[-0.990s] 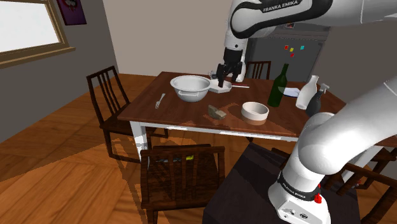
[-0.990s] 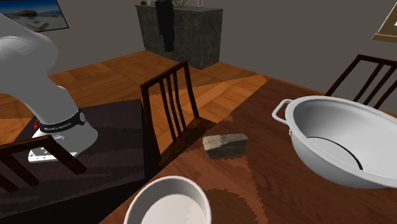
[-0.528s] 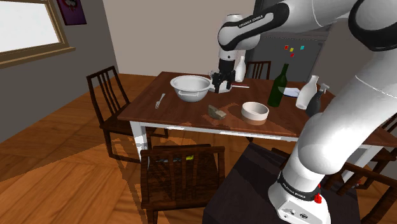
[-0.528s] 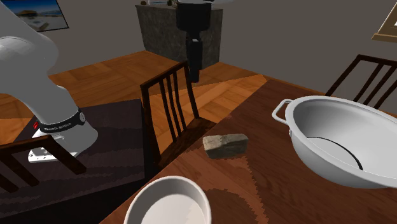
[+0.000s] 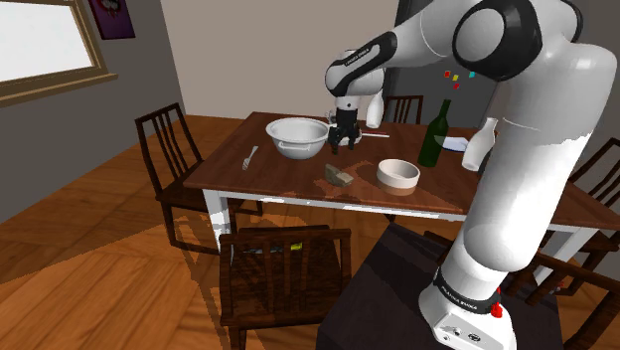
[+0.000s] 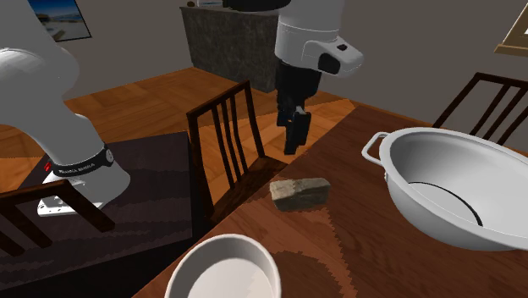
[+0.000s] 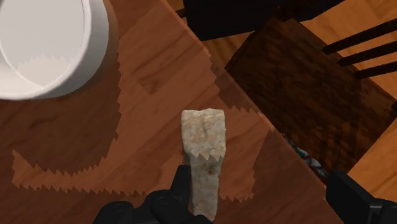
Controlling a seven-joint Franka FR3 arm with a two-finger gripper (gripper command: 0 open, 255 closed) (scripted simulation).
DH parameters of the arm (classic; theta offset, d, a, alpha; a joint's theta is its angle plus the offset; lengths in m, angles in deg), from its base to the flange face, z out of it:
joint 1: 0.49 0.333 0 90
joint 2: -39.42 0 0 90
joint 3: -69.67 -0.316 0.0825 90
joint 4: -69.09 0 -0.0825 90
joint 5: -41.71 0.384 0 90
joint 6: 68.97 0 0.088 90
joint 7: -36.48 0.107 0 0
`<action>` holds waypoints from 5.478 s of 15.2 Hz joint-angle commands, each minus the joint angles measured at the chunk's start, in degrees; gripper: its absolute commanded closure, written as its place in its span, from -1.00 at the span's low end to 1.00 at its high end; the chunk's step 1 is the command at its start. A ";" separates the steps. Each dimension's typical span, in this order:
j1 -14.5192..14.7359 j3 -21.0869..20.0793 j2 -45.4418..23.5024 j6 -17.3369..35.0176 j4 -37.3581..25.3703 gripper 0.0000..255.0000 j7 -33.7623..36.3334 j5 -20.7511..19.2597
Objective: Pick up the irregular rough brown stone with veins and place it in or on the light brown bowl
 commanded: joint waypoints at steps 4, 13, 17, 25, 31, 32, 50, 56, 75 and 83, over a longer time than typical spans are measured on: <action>-3.06 0.06 -13.00 -0.58 -9.66 -1.00 -5.73 5.24; -6.53 -1.39 -24.24 0.51 -16.85 -1.00 -9.38 8.97; -6.55 -1.74 -25.25 2.84 -15.46 -1.00 -9.77 9.56; -6.55 -1.75 -25.26 2.83 -15.48 1.00 -9.77 9.56; -6.59 -1.72 -25.25 2.71 -15.59 1.00 -9.78 9.54; -6.58 -1.72 -25.23 2.70 -15.57 1.00 -9.78 9.53; -5.62 -0.18 -18.78 -6.53 -18.85 1.00 -7.69 6.60; -5.45 0.20 -16.97 -10.35 -21.02 1.00 -7.01 5.73; -10.78 6.05 -5.66 -11.26 -10.99 1.00 -16.80 -0.02; -16.11 10.71 -2.41 -10.01 -6.79 1.00 -25.87 -3.03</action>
